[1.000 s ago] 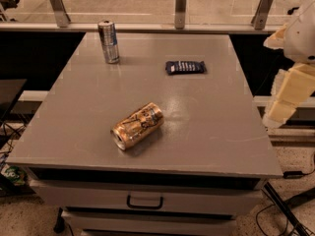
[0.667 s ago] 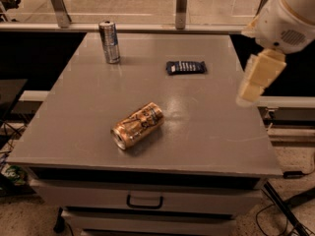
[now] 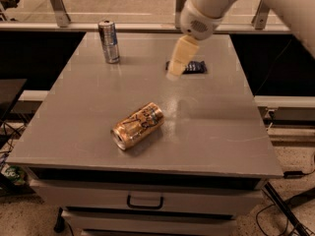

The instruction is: Move redbull can near rxbar blueberry

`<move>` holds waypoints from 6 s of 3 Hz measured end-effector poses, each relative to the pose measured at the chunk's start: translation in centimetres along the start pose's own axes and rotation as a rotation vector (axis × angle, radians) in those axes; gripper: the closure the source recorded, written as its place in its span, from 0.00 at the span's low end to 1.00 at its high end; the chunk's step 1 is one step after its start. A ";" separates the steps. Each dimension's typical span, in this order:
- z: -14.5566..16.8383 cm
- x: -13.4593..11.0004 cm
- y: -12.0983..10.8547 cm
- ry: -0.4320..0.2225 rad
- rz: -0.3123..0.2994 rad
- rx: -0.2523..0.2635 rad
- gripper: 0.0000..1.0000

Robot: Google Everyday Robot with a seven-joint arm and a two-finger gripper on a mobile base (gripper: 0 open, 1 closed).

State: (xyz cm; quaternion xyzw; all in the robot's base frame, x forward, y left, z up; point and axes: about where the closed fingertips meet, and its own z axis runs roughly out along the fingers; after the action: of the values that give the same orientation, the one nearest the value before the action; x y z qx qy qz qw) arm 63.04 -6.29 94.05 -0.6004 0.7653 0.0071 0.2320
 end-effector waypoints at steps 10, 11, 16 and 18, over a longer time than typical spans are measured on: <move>13.6 -19.1 -10.0 -0.315 0.207 0.013 0.00; 14.2 -20.1 -9.4 -0.320 0.181 -0.014 0.00; 9.4 -18.0 -9.8 -0.314 0.197 -0.017 1.00; 8.0 -13.2 -11.2 -0.322 0.293 -0.014 1.00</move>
Offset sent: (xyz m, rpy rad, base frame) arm 0.0939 0.0995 -0.0266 0.0920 -0.0480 -0.1183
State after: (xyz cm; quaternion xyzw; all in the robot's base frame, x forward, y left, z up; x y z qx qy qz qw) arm 78.41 5.02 94.74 -0.4755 0.7974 0.1416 0.3436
